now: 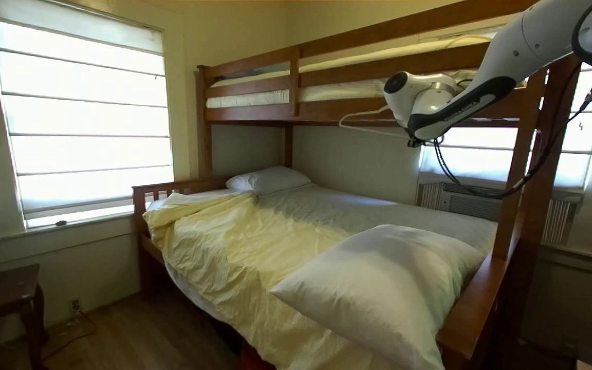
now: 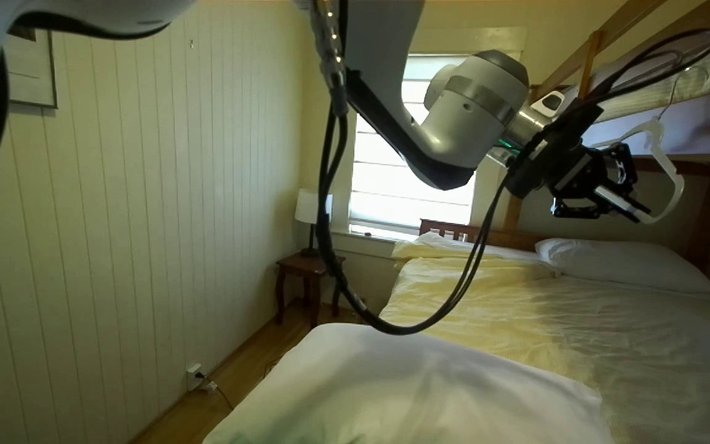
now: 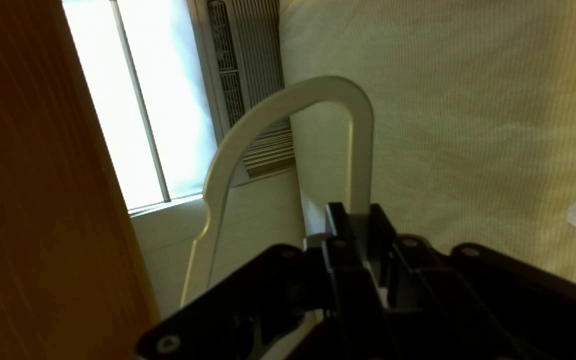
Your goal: Unhook the coat hanger from the first plank and hang it on the 3rd plank of the top bunk bed
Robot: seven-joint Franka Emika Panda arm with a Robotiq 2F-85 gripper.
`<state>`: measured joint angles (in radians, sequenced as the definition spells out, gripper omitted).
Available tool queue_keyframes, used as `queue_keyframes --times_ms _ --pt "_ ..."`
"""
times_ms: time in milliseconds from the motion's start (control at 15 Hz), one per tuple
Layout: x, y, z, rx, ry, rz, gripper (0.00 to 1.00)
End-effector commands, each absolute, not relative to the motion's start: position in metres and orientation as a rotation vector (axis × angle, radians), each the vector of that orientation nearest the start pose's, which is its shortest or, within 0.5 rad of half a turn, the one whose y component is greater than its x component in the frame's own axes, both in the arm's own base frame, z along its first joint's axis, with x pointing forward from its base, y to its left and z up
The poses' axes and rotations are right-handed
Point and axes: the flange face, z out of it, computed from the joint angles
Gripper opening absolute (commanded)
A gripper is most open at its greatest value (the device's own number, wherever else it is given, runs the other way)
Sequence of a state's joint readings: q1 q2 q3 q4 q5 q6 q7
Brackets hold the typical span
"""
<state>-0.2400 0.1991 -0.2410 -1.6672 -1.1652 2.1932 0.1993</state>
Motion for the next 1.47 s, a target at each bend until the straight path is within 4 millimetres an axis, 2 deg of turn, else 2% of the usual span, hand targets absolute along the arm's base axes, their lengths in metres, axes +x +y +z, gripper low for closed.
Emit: queue_keyframes --times_ms 0,333,600,933,1000,1067,1133,1400 --pt "0.580 -0.338 0.552 2.028 -0.086 0.197 0.03" --pt "0.599 -0.350 0.540 2.110 0.003 0.307 0.03" --pt "0.616 -0.352 0.526 2.198 0.058 0.364 0.03" --pt "0.625 -0.358 0.520 2.277 0.056 0.364 0.03" --pt "0.627 -0.358 0.521 2.279 0.064 0.351 0.12" --pt "0.628 -0.359 0.522 2.269 0.077 0.337 0.38" --pt "0.629 -0.359 0.524 2.264 0.085 0.330 0.39" --pt "0.631 -0.356 0.534 2.191 0.086 0.251 0.65"
